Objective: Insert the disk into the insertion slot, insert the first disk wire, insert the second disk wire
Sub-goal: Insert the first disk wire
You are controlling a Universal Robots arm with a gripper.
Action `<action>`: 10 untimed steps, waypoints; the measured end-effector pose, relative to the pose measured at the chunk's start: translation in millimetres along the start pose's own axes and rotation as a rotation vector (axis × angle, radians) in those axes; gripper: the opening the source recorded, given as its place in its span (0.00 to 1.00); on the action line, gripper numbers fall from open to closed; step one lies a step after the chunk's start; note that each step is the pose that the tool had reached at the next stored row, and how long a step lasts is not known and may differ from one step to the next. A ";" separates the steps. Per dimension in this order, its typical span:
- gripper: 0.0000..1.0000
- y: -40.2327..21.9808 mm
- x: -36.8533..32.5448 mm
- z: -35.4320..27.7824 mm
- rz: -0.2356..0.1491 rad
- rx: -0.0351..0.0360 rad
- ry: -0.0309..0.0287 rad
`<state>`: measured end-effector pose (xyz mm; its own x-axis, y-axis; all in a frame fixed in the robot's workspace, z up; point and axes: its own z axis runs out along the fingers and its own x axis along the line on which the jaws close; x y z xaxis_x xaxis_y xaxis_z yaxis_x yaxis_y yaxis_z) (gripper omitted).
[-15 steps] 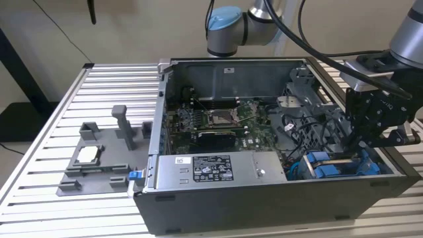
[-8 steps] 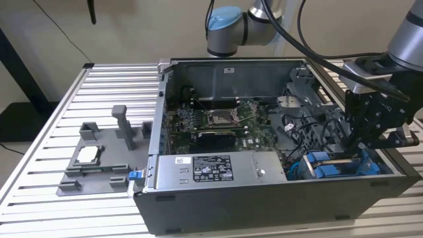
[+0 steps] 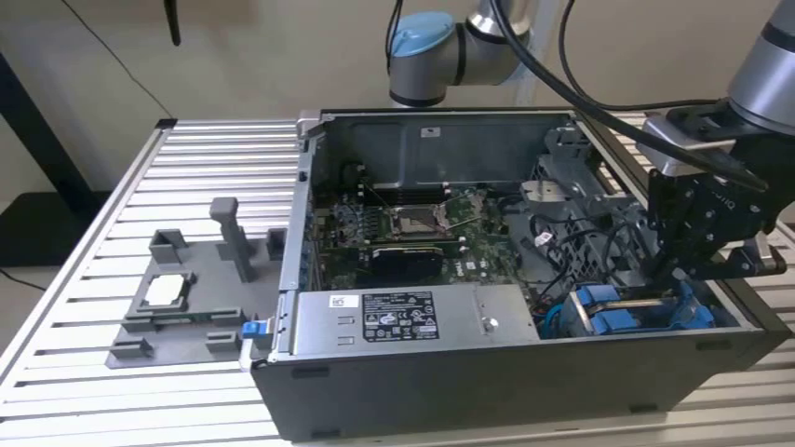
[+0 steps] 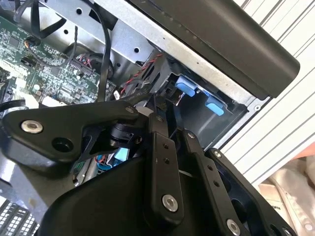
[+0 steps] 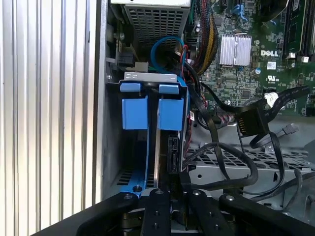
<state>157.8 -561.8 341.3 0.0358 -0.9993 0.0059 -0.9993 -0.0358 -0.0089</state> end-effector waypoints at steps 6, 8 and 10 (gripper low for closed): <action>0.19 0.0 0.0 2.2 0.011 -0.0001 0.0010; 0.19 0.0 0.0 3.2 0.016 -0.0003 0.0008; 0.19 0.1 -0.1 3.7 0.020 -0.0006 0.0001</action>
<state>157.8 -561.8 337.6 0.0162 -0.9999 0.0058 -0.9998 -0.0162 -0.0084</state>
